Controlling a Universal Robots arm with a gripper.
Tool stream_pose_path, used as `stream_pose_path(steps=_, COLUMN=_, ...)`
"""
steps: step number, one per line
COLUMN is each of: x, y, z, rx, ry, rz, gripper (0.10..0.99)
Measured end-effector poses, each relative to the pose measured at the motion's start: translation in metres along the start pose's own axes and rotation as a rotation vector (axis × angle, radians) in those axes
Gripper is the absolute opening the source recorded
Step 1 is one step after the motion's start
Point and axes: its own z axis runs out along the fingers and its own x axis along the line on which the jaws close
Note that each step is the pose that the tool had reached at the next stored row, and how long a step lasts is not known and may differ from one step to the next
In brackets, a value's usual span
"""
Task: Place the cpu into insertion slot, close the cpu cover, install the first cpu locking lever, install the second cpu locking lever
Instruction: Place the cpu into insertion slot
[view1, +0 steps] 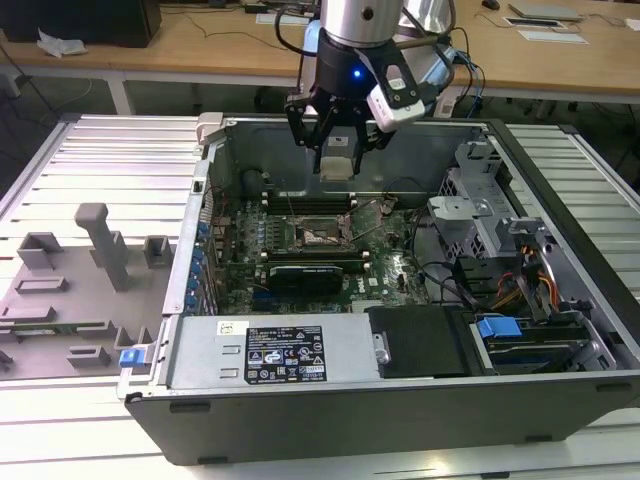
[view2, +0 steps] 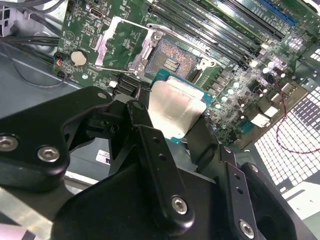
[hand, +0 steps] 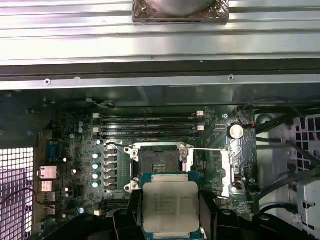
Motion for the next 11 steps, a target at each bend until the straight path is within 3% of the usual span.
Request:
stream_pose_path(steps=3, x=0.0, y=-0.0003, z=0.0036, rx=0.001, ry=-0.0004, rz=0.005, gripper=0.541)
stream_pose_path(steps=6, x=-0.0002, y=-0.0006, z=0.0067, rx=-0.002, ry=-0.0107, rz=0.121, gripper=0.541)
stream_pose_path(steps=11, x=-0.0002, y=-0.0008, z=0.0088, rx=-0.004, ry=-0.0207, rz=0.232, gripper=0.541)
